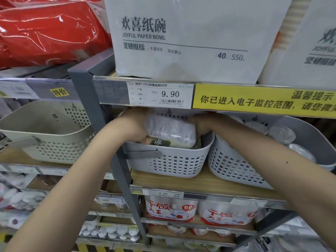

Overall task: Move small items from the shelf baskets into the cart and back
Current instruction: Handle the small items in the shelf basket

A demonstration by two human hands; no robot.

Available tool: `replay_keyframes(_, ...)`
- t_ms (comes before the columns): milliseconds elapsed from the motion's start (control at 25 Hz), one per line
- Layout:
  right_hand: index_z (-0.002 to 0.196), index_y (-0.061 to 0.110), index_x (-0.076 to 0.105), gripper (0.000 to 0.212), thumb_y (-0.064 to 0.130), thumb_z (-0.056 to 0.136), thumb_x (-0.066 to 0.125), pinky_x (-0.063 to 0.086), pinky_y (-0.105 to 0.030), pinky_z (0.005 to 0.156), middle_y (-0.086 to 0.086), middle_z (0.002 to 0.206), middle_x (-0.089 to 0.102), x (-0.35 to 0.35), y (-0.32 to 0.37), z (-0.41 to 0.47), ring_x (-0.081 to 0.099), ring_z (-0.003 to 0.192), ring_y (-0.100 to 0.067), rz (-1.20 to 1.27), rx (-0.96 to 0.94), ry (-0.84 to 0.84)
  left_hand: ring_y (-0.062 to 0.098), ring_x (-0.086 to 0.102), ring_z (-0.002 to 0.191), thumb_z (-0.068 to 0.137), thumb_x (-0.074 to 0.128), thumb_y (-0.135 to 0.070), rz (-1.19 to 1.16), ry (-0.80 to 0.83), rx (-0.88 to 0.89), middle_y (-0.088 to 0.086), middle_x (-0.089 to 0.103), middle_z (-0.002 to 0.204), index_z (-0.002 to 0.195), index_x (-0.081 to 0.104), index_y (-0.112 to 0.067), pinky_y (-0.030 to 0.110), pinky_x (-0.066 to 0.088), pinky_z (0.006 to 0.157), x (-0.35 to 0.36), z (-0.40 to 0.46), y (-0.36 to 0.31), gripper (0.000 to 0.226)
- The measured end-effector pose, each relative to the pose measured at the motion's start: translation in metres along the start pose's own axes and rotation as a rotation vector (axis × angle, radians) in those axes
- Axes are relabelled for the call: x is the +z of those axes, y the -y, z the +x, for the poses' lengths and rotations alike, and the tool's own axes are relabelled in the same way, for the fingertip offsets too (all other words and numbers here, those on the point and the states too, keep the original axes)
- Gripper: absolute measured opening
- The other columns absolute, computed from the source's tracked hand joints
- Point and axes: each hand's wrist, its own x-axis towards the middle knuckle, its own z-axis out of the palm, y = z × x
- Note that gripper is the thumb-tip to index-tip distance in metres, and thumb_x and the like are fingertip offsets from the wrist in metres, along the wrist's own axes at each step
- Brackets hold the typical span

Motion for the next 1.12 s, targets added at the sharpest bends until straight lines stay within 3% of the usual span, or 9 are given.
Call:
replay_keyframes(160,0.121,0.009,0.057,0.031,0.024,0.094,0.056,0.039,-0.026,0.077,-0.01,0.121,0.059,0.0,0.004,0.003,0.052,0.092,-0.019,0.02,-0.061,-0.091,0.026,0.044,0.124,0.073,0.079,-0.023,-0.059,0.123,0.007,0.0,0.044,0.138,0.139,0.035,-0.021,0.036,0.039,0.101,0.0,0.006,0.002,0.08)
replay_keyframes(320,0.117,0.0,0.056,0.026,0.01,0.098,0.041,0.034,-0.025,0.074,-0.015,0.119,0.057,0.001,0.003,0.008,0.052,0.094,-0.023,0.035,-0.035,-0.134,0.02,0.044,0.122,0.075,0.077,-0.016,-0.372,0.275,0.026,-0.002,0.043,0.14,0.14,0.037,-0.025,0.028,0.04,0.092,-0.004,0.012,0.004,0.077)
replay_keyframes(600,0.121,0.003,0.055,0.031,0.011,0.092,0.051,0.043,-0.032,0.078,-0.014,0.12,0.058,0.005,0.006,0.021,0.054,0.096,-0.024,-0.051,0.006,0.016,0.019,0.04,0.127,0.072,0.079,-0.01,-0.463,0.359,0.004,0.0,0.04,0.144,0.138,0.043,-0.023,0.024,0.036,0.1,0.022,0.034,0.003,0.076)
replay_keyframes(720,0.124,0.001,0.052,0.037,0.018,0.091,0.056,0.039,-0.03,0.075,-0.014,0.122,0.056,0.007,0.008,0.022,0.052,0.093,-0.024,-0.016,0.006,0.053,0.017,0.046,0.114,0.075,0.075,-0.008,-0.4,0.399,0.027,-0.001,0.047,0.136,0.134,0.047,-0.02,0.018,0.037,0.086,0.031,0.04,0.001,0.066)
replay_keyframes(840,0.127,0.001,0.049,0.04,0.016,0.091,0.059,0.037,-0.025,0.071,-0.01,0.113,0.053,0.012,0.005,0.028,0.048,0.085,-0.018,0.055,-0.002,0.066,0.018,0.049,0.116,0.085,0.065,-0.014,-0.284,0.461,0.031,-0.002,0.047,0.138,0.138,0.044,-0.021,0.018,0.04,0.085,0.036,0.043,0.001,0.058)
replay_keyframes(920,0.132,0.002,0.045,0.047,0.015,0.09,0.062,0.04,-0.022,0.065,-0.01,0.125,0.051,0.012,0.003,0.028,0.047,0.096,-0.019,0.213,-0.007,0.094,0.018,0.049,0.12,0.088,0.063,-0.02,-0.253,0.514,0.001,-0.003,0.046,0.14,0.14,0.042,-0.02,0.019,0.041,0.091,0.039,0.046,0.004,0.056)
replay_keyframes(1000,0.139,0.006,0.04,0.059,0.027,0.089,0.065,0.045,-0.027,0.089,-0.008,0.143,0.041,0.013,0.001,0.027,0.043,0.123,-0.023,0.427,0.006,0.143,0.018,0.05,0.119,0.087,0.064,-0.033,-0.218,0.581,-0.022,-0.003,0.049,0.138,0.138,0.047,-0.019,0.026,0.043,0.098,0.045,0.049,0.006,0.056)
replay_keyframes(1040,0.142,0.008,0.036,0.065,0.033,0.089,0.064,0.041,-0.033,0.098,-0.007,0.149,0.035,0.015,0.001,0.029,0.036,0.134,-0.025,0.517,0.021,0.16,0.018,0.051,0.116,0.087,0.063,-0.038,-0.186,0.595,-0.027,-0.002,0.052,0.135,0.136,0.049,-0.019,0.029,0.045,0.097,0.047,0.051,0.007,0.054)
replay_keyframes(1120,0.144,0.008,0.033,0.071,0.035,0.088,0.066,0.041,-0.035,0.097,-0.009,0.151,0.032,0.02,0.0,0.036,0.034,0.136,-0.029,0.535,0.021,0.159,0.018,0.054,0.104,0.086,0.063,-0.042,-0.141,0.552,-0.073,-0.001,0.058,0.12,0.129,0.054,-0.015,0.028,0.047,0.084,0.052,0.056,0.009,0.051)
